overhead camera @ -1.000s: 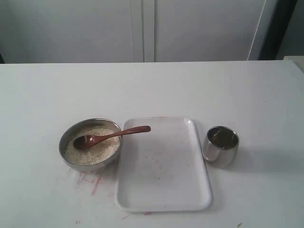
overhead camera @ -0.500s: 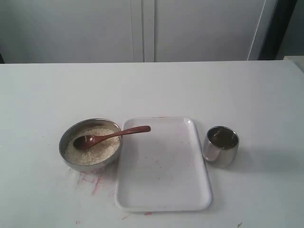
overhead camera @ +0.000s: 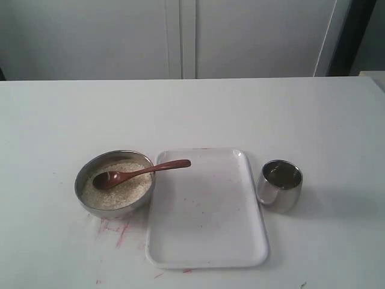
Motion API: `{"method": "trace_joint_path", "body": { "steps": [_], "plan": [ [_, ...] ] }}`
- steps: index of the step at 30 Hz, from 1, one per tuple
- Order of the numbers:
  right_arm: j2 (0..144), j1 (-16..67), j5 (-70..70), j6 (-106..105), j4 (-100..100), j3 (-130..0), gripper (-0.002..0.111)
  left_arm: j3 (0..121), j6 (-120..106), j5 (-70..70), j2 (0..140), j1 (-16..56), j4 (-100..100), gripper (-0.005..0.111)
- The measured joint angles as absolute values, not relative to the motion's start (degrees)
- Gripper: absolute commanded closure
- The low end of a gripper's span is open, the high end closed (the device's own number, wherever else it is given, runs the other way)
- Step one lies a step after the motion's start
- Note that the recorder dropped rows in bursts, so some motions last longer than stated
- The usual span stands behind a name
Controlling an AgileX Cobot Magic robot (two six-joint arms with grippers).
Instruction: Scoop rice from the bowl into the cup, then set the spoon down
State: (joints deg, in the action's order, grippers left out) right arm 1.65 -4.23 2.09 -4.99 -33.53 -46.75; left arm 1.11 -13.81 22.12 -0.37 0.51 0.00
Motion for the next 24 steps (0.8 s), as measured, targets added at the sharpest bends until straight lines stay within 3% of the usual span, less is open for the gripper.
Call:
{"method": "trace_joint_path", "body": {
  "steps": [12, 24],
  "plan": [
    [29.99, 5.10, 30.79, -24.30, -32.90, -70.06, 0.108, 1.11, -13.81, 22.12, -0.37, 0.51, 0.00, 0.092],
    [53.96, 9.93, 50.80, -26.59, -32.92, -87.02, 0.108, 1.11, -13.81, 22.12, -0.37, 0.51, 0.00, 0.092]
  ]
}}
